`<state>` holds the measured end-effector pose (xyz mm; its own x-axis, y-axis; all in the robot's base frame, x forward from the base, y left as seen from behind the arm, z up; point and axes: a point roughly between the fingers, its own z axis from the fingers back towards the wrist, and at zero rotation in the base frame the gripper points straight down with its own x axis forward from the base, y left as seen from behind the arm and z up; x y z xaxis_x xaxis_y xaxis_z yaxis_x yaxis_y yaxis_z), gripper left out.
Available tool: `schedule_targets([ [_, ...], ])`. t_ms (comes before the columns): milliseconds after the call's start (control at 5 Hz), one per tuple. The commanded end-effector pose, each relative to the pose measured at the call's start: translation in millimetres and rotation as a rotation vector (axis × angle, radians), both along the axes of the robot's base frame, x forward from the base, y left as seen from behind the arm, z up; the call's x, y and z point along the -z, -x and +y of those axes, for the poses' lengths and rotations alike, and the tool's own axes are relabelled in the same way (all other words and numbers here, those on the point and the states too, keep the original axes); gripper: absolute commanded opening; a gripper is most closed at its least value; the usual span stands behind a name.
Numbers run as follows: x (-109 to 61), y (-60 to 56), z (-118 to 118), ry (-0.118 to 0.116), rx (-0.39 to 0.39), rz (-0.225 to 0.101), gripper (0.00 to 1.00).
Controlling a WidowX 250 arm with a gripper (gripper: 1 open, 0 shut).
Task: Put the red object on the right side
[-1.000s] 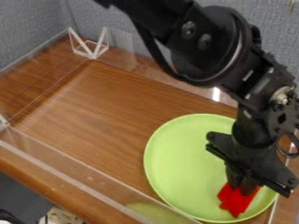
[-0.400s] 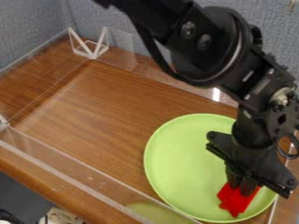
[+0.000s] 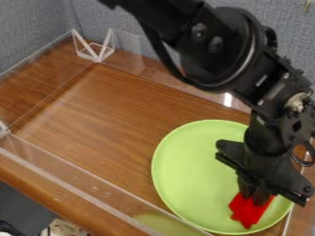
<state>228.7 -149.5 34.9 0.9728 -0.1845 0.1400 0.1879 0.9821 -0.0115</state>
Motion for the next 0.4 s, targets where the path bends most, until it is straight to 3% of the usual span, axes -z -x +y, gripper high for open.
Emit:
schedule_targets([
  [0, 47.3, 50.6, 25, -0.162, -0.056, 0.218, 0.0],
  [200, 32.9, 60.9, 31, -0.168, -0.057, 0.212, 0.0],
])
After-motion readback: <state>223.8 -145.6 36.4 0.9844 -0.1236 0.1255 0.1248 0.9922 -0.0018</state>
